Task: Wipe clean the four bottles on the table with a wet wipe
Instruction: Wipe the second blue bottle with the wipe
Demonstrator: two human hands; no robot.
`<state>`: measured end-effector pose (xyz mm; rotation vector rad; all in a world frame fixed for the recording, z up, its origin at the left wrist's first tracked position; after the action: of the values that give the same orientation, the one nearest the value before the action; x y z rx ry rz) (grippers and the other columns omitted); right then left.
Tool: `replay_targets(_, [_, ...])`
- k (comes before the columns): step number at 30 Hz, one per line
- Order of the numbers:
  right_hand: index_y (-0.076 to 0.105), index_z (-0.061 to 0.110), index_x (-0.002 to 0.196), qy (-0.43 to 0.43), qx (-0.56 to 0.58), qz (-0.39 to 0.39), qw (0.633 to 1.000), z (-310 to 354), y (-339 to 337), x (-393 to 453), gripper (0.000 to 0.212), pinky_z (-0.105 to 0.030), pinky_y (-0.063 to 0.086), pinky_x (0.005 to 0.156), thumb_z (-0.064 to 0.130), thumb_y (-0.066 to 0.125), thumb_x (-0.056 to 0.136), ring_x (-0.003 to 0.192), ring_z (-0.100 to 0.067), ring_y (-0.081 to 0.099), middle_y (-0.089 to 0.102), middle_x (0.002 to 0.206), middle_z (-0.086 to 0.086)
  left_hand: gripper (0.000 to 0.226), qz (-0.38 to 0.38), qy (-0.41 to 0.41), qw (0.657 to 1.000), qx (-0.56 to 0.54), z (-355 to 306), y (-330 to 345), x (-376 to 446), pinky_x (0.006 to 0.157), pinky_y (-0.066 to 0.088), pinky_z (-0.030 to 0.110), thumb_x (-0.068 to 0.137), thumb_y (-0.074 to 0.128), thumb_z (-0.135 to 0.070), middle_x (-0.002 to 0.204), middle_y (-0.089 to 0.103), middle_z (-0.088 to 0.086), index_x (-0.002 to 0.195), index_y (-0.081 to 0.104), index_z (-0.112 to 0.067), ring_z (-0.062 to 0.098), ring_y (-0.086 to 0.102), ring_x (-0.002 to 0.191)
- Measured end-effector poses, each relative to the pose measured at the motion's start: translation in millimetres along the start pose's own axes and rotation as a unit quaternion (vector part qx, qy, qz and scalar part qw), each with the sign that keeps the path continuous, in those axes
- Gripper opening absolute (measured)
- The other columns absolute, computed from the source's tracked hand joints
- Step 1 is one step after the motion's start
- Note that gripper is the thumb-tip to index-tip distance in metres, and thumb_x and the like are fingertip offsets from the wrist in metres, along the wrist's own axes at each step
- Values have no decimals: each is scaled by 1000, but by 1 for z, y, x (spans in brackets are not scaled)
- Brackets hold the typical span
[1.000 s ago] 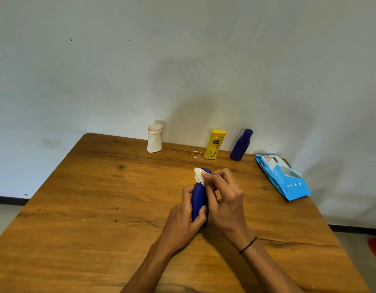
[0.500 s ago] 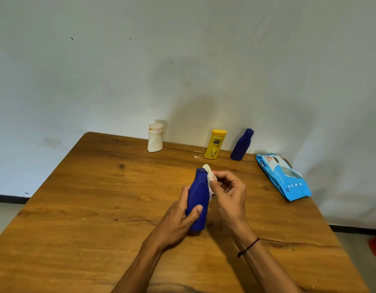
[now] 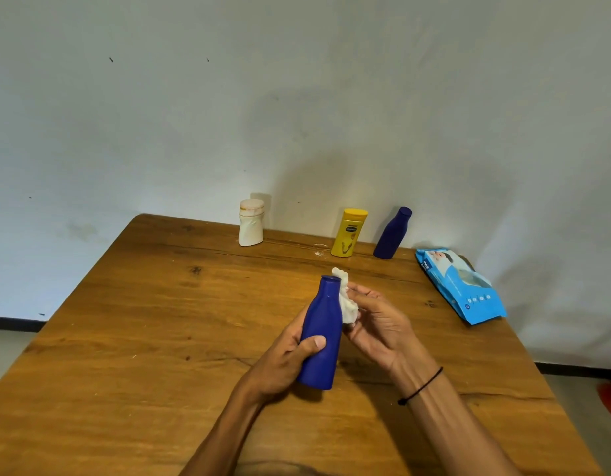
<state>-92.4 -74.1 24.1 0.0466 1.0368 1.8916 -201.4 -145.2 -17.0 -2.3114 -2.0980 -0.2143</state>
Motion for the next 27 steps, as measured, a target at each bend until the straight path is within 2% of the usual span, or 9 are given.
replay_targets(3, [67, 0, 117, -25, -54, -31, 998, -4, -3, 4, 27, -21, 47, 57, 5, 70, 90, 74, -17, 59, 71, 94, -14, 61, -1, 5, 1000, 5, 2, 0, 1, 83, 53, 29, 96, 59, -42, 114, 68, -10, 153, 39, -34, 11, 64, 96])
replay_targets(5, [66, -1, 119, -28, -83, -41, 995, -5, -3, 2, 25, -17, 43, 45, 6, 65, 95, 66, -14, 59, 70, 88, -12, 60, 0, 8, 1000, 9, 1, 2, 0, 83, 53, 28, 96, 59, -43, 114, 68, -11, 153, 41, -31, 9, 64, 96])
replay_targets(9, [65, -1, 123, -64, -86, -52, 993, -2, -3, -6, 27, -17, 46, 45, 6, 64, 97, 64, -14, 62, 71, 93, -14, 61, -24, 16, 999, 32, 0, 5, 2, 84, 55, 29, 96, 58, -48, 114, 69, -13, 153, 39, -33, 11, 67, 99])
replay_targets(11, [68, 2, 119, -132, -136, -88, 978, 3, -5, -9, 26, -25, 53, 55, 10, 68, 94, 73, -19, 68, 75, 101, -13, 62, -48, 21, 997, 55, 0, 3, 5, 85, 57, 31, 96, 57, -53, 118, 68, -12, 153, 37, -39, 16, 69, 103])
replay_targets(13, [72, 8, 108, -241, -283, -131, 919, 14, -3, -15, 14, -35, 58, 66, 10, 71, 94, 85, -24, 73, 77, 99, -4, 57, -61, 28, 995, 76, 0, 1, 5, 86, 59, 32, 98, 57, -53, 120, 67, -12, 150, 35, -47, 18, 68, 105])
replay_targets(15, [71, 14, 101, -347, -400, -137, 837, 18, 5, -22, 8, -40, 60, 66, 7, 69, 98, 83, -28, 69, 73, 93, -4, 51, -64, 36, 993, 95, -2, 0, 3, 87, 59, 29, 103, 56, -47, 120, 66, -15, 149, 34, -48, 16, 68, 107])
replay_targets(19, [69, 13, 98, -479, -544, -108, 680, 13, 24, -36, 12, -30, 52, 62, 2, 69, 97, 76, -15, 58, 61, 91, 5, 44, -86, 46, 990, 100, -5, 0, 2, 93, 56, 25, 107, 56, -30, 126, 67, -16, 148, 40, -38, 12, 67, 116])
replay_targets(24, [68, 3, 112, -516, -689, -49, 507, -1, 47, -44, 18, -28, 54, 67, 0, 66, 95, 83, -11, 57, 58, 104, -6, 35, -98, 55, 969, 221, -3, -2, 2, 69, 54, 34, 100, 60, -33, 91, 67, -6, 130, 45, -41, 13, 65, 76])
replay_targets(27, [65, 6, 105, -467, -780, -78, 409, -1, 64, -39, 17, -28, 55, 57, 6, 74, 90, 74, -13, 54, 54, 100, -6, 41, -100, 51, 936, 332, -5, 4, 2, 58, 51, 36, 98, 62, -36, 82, 69, -3, 133, 40, -34, 17, 64, 65])
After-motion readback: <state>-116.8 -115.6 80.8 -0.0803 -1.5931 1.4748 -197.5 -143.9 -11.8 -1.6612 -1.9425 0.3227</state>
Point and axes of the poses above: each hand's wrist, its own x-axis towards the middle knuckle, its own y-axis out of the palm, z = x × y, the point moved 7 cm from there along x, towards the middle knuckle
